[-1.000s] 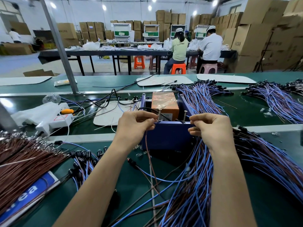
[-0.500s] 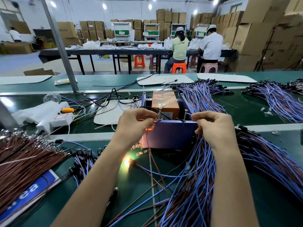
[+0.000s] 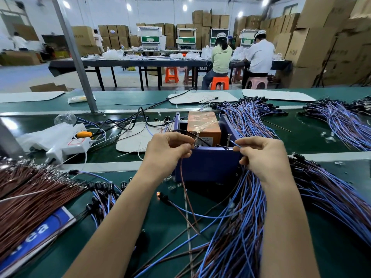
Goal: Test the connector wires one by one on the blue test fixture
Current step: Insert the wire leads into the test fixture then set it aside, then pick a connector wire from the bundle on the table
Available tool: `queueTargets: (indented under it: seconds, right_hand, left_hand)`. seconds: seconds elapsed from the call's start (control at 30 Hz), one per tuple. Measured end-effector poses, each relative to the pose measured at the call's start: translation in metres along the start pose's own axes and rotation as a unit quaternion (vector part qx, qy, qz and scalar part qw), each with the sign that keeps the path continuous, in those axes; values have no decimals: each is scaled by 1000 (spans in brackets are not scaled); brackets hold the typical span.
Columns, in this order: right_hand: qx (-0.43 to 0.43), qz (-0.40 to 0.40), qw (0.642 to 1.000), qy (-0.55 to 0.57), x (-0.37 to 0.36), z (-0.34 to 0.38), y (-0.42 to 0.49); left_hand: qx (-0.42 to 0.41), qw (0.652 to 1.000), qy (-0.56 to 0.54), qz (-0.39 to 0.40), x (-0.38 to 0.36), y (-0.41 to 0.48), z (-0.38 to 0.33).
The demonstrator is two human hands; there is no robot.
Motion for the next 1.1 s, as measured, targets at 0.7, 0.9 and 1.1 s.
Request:
queueTargets:
  seconds: [0.7, 0.9, 1.1]
  right_hand:
    - [58, 56, 993, 84, -15, 53, -30]
    - [60, 209, 972, 91, -28, 71, -49]
    - [90, 314, 945, -29, -26, 72, -59]
  left_hand:
    - [51, 973, -193, 117, -19, -15, -27]
    - [17, 951, -260, 164, -22, -25, -45]
    - [-109, 926, -344, 111, -3, -27, -66]
Point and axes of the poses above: each hand's wrist, its own y-axis towards the middle knuckle, its own x-axis out of the back of the hand, z = x × y, the point moved 5 cm from there along y, towards the middle knuckle, and after that the axes turned 8 degrees about z, right-handed, at the moved point
